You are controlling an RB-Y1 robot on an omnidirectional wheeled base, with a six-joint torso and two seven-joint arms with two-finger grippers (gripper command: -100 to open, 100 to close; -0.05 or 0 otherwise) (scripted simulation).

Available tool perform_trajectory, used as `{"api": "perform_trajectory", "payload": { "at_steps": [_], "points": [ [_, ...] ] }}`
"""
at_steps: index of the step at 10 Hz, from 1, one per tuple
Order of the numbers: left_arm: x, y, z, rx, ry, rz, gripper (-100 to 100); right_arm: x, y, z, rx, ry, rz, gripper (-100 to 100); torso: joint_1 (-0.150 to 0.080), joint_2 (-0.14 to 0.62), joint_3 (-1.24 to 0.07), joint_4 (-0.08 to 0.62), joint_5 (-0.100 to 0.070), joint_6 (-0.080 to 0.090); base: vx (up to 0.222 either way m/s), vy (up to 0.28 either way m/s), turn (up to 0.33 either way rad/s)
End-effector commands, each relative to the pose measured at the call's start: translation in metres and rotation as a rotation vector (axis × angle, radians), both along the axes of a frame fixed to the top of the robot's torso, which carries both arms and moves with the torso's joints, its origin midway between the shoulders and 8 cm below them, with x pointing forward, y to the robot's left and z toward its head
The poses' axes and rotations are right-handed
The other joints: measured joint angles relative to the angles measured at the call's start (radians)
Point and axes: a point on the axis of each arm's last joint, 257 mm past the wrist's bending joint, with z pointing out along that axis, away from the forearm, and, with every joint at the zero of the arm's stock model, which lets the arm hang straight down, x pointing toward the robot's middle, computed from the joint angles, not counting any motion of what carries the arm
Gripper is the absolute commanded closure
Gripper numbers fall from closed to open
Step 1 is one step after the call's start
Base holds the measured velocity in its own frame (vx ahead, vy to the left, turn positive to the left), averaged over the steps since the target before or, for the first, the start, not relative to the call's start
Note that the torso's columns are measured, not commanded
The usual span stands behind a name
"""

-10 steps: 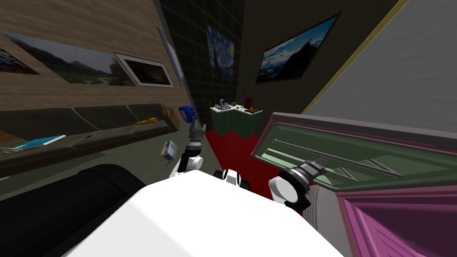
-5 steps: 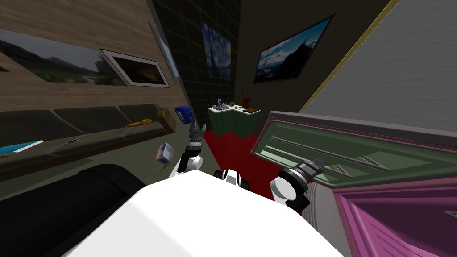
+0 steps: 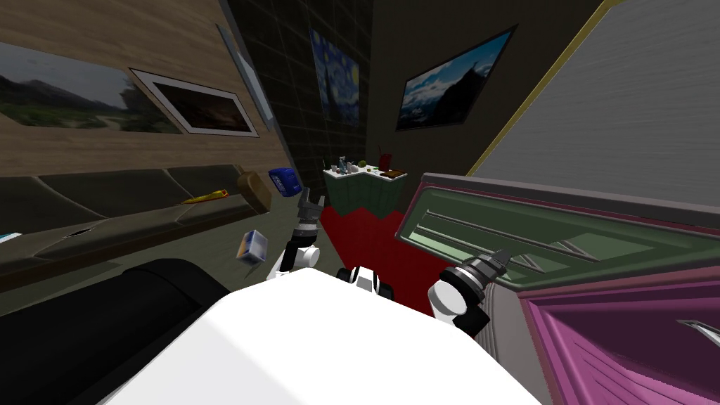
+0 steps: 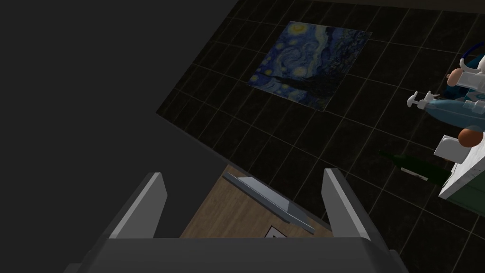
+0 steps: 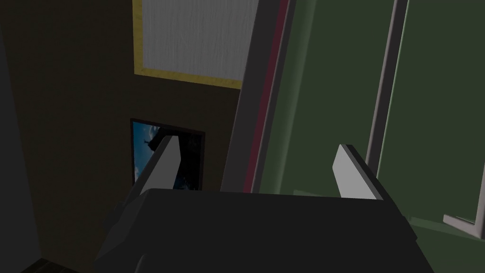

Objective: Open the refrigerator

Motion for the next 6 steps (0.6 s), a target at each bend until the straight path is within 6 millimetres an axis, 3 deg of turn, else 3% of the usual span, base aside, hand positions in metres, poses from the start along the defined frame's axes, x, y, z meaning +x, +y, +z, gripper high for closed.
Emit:
{"api": "perform_trajectory", "payload": {
  "at_steps": [1,6],
  "points": [
    [0.000,0.000,0.000,0.000,0.000,0.000,0,0.006,-0.004,-0.009,0.030,-0.022,0.030,-100,0.001,-0.001,-0.001,0.000,0.000,0.000,0.048,0.045,-0.060],
    [0.000,0.000,0.000,0.000,0.000,0.000,0,0.020,-0.015,-0.036,0.092,-0.036,0.088,-100,0.000,0.000,0.000,0.000,0.000,0.000,0.046,0.047,-0.096]
  ]
}}
